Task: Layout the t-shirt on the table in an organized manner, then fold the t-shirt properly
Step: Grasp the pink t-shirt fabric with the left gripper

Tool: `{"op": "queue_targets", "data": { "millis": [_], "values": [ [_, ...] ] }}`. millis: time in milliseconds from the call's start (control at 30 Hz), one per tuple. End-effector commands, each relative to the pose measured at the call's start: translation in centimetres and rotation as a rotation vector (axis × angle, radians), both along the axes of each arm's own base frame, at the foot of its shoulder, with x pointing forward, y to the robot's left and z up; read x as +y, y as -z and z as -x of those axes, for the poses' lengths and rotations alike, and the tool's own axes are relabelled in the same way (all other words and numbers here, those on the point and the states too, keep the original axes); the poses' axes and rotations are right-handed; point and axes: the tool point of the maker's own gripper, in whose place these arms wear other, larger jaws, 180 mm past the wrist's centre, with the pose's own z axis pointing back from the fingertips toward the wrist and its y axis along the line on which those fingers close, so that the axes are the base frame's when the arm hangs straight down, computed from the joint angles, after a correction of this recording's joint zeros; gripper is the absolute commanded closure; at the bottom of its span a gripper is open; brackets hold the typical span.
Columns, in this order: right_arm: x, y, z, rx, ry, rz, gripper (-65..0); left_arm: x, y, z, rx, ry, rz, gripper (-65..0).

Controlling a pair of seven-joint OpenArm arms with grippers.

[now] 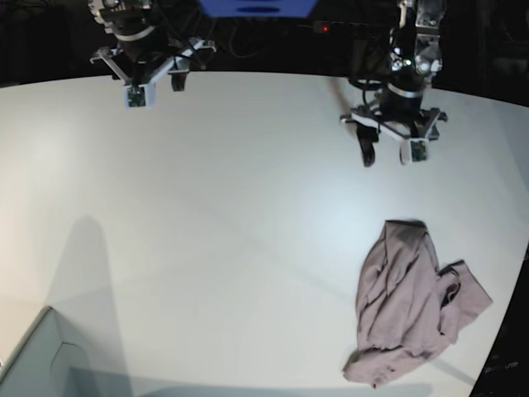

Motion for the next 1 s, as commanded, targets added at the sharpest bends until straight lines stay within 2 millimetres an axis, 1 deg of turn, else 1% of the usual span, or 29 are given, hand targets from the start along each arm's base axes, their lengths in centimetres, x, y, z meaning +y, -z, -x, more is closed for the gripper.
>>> {"op": "queue_targets", "data": {
  "millis": [0, 33, 100, 200, 233, 300, 333, 433, 533, 600, 733, 833, 900, 967],
  "values": [
    [0.1, -0.6, -0.3, -0.027, -0.007, -0.003, -29.3, 0.4, -1.8, -1.6, -0.072, -0.008, -0.009, -39.4],
    [0.0, -0.6, -0.2, -0.024, -0.010, 0.000, -29.3, 0.4, -2.6, -2.8, -0.100, -0.009, -0.009, -39.4],
    [-0.4, -0.5, -0.2, -0.023, -0.023, 0.013, -29.3, 1.8, -3.4, -4.6, -0.133, -0.042, -0.020, -39.4],
    [-0.7, -0.5, -0.1, -0.020, -0.026, 0.021, -29.3, 4.0, -3.4, -7.1, -0.151, -0.122, -0.011, -39.4],
    [-1.0, -0.5, -0.1, -0.020, -0.029, 0.031, -29.3, 5.1, -3.4, -7.8, -0.155, -0.153, -0.012, -39.4],
    [-1.2, -0.5, -0.1, -0.020, -0.039, 0.040, -29.3, 6.4, -3.4, -8.9, -0.160, -0.188, -0.010, -39.4],
    [-1.3, -0.5, -0.1, -0.020, -0.042, 0.042, -29.3, 6.9, -3.4, -9.6, -0.161, -0.200, -0.008, -39.4],
    [-1.4, -0.4, 0.0, -0.017, -0.042, 0.044, -29.3, 7.3, -3.4, -11.4, -0.162, -0.207, -0.006, -39.4],
    [-1.4, -0.4, 0.0, -0.015, -0.042, 0.045, -29.3, 8.2, -3.0, -13.0, -0.148, -0.212, -0.009, -39.4],
    [-1.4, -0.3, 0.1, -0.012, -0.042, 0.046, -29.3, 8.5, -2.8, -14.0, -0.139, -0.221, -0.003, -39.4],
    [-1.5, 0.0, 0.5, 0.019, -0.042, 0.047, -29.3, 8.4, -2.1, -16.0, -0.113, -0.232, 0.021, -39.3],
    [-1.5, 0.2, 0.7, 0.035, -0.042, 0.048, -29.3, 8.2, -1.3, -16.7, -0.086, -0.233, 0.030, -39.1],
    [-1.5, 0.2, 0.7, 0.035, -0.042, 0.048, -29.3, 7.2, -0.7, -17.3, -0.061, -0.205, 0.030, -39.0],
    [-1.5, 0.2, 0.6, 0.032, -0.042, 0.048, -29.3, 6.0, 0.3, -17.4, -0.029, -0.166, 0.022, -38.8]
  ]
}}
